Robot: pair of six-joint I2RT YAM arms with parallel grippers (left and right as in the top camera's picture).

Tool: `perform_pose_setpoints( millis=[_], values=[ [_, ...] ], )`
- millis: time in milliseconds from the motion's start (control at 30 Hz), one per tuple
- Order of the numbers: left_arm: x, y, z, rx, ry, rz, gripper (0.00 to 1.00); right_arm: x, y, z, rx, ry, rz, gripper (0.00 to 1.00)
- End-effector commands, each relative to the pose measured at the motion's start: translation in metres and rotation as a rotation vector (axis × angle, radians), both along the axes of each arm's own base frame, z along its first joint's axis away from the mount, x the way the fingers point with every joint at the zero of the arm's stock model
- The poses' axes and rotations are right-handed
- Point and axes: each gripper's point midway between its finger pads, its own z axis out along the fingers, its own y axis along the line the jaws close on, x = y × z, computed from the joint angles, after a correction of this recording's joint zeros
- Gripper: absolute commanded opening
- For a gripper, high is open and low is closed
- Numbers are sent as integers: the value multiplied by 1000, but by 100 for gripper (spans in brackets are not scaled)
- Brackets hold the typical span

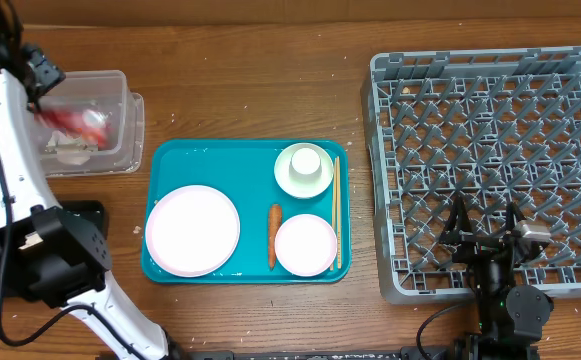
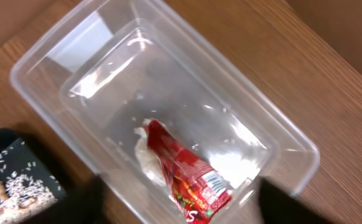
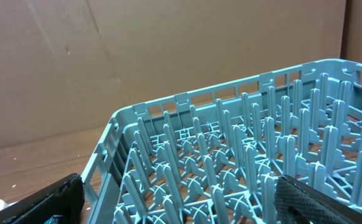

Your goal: Sort waste into correct bins and load items into the dishwasher

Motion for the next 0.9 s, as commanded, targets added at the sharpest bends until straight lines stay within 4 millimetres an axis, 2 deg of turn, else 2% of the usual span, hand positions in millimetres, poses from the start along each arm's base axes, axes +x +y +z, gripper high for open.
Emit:
perform_pose_setpoints(
  millis=[0,133,267,400,533,700,867],
  values=[
    [-2,-8,-4,-73,-6,-17,100,0,-1,-2,-5,-3,-7,100],
    [-3,-36,-11,-207,-2,-89,100,0,-1,-2,-5,-3,-7,100],
    [12,-93,-4,-437,-80,-267,100,0,-1,-2,-5,-3,-7,100],
    [20,-144,8,-542,-118,-433,100,0,-1,-2,-5,-3,-7,100],
    [13,-203,4,-541,-40,-610,100,0,-1,-2,-5,-3,-7,100],
    [-6,-245,-16,-396,149,-674,100,0,-1,-2,-5,-3,-7,100],
    [-21,-305,-23,-347,230,-801,100,0,-1,-2,-5,-3,-7,100]
  ],
)
